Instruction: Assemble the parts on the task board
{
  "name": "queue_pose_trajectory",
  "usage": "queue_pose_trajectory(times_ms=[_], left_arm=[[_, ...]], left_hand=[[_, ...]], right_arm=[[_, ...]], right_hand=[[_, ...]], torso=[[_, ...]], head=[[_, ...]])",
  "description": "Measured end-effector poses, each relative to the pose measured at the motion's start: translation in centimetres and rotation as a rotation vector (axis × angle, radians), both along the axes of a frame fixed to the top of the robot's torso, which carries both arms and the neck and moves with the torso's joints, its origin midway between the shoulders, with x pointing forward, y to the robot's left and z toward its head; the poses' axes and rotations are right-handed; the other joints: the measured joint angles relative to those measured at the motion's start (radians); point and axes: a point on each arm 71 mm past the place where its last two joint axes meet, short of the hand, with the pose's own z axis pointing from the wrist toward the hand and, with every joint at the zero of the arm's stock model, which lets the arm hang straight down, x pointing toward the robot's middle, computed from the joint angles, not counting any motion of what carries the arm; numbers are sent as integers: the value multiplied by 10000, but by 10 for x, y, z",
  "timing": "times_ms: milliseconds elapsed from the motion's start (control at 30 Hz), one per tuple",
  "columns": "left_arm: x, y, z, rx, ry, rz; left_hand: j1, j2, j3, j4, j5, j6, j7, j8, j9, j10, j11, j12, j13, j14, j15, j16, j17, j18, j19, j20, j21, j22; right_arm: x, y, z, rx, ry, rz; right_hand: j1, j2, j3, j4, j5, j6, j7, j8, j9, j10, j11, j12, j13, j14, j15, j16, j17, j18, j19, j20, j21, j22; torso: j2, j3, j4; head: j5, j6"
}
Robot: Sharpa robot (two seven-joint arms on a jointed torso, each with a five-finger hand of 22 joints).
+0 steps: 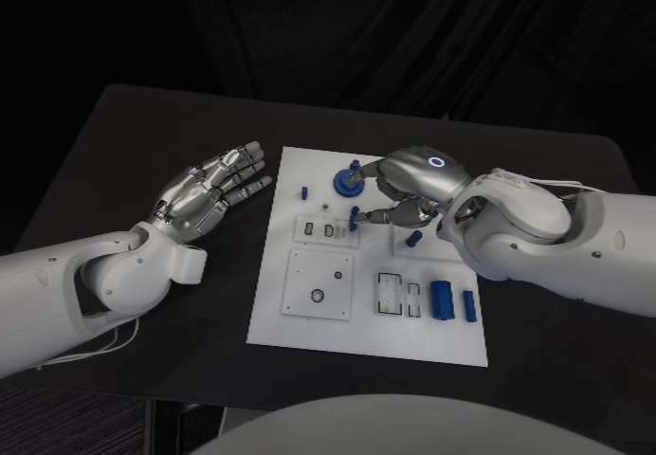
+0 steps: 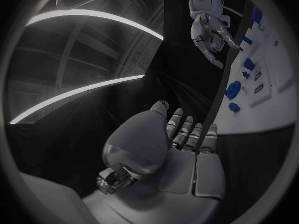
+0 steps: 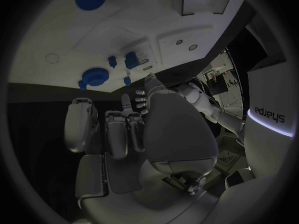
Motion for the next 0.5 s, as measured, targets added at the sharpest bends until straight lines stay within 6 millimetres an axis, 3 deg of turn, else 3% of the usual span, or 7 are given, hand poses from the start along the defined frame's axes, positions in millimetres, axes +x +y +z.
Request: queue_pose_trajectory(times_ms=[100,200,233,300,433,467,500], left_arm=[[0,-1,1,34,-19,70],[1,0,2,124,-66,195],[3,0,4,185,-132,248],[7,-1,9,317,-296,299],[23,-7,25,817,-868,337],[27,-7,29,973,-1000,348],[31,-8,32,1150,-1128,352]], left_hand=[[49,-49,218,-26,143,130,17,47,13,98,98,192,21,479,81,609,132,-1,452,9,273,137],[60,-144,468,5,370,308,-47,47,21,780,369,1160,163,1345,218,1663,344,-10,1094,0,662,309],[-9,-213,584,54,426,329,-68,47,21,1119,445,1669,243,1775,271,2200,438,-179,1661,4,1000,459],[10,-357,817,124,452,397,-1,47,21,1545,617,2273,384,2500,405,3114,629,-316,2374,-8,1427,634],[-8,-553,1130,277,452,538,139,47,21,2425,767,3251,764,3815,489,4404,1033,-316,4383,-52,2678,1176],[-97,-631,1177,412,293,604,206,47,29,2741,761,3600,944,4165,438,4836,1211,-317,4784,-83,2966,1304],[-560,-691,945,699,-157,590,237,42,32,3130,734,4116,1240,4503,340,5489,1500,-318,5224,-125,3337,1470]], right_arm=[[4,-14,13,525,-283,-189],[7,-29,24,990,-482,-405],[8,-35,26,1122,-516,-492],[10,-44,27,1278,-543,-619],[14,-63,26,1561,-601,-868],[15,-67,25,1610,-619,-907],[16,-70,25,1650,-636,-946]], right_hand=[[0,0,28,28,0,182,5,88,-36,0,0,0,0,0,0,0,0,-1,23,-8,50,0],[-3,3,28,28,-51,470,10,231,-82,0,0,0,0,0,0,0,0,-1,55,7,138,-1],[-6,6,24,32,-81,592,4,292,-95,0,0,0,0,0,0,0,0,-1,94,-7,169,-1],[-176,13,-26,82,-81,781,-12,357,-118,0,0,0,-1,0,0,0,0,-1,103,-16,255,-1],[-342,1,-53,109,-81,1234,-54,542,-126,0,0,0,-1,0,0,0,0,-2,183,-27,466,-1],[-342,1,-53,109,-81,1299,-59,549,-130,0,0,0,-1,0,-1,0,0,-3,183,-27,467,-1],[-343,1,-53,109,-81,1328,-61,549,-141,0,0,0,-1,0,0,0,0,-2,183,-26,487,-2]], torso=[[5,8,24],[-4,14,31],[-13,15,31],[-38,19,31],[-162,35,59],[-196,44,66],[-232,58,69]], head=[[15,138],[32,291],[32,336],[15,382],[-126,394],[-141,394],[-155,378]])
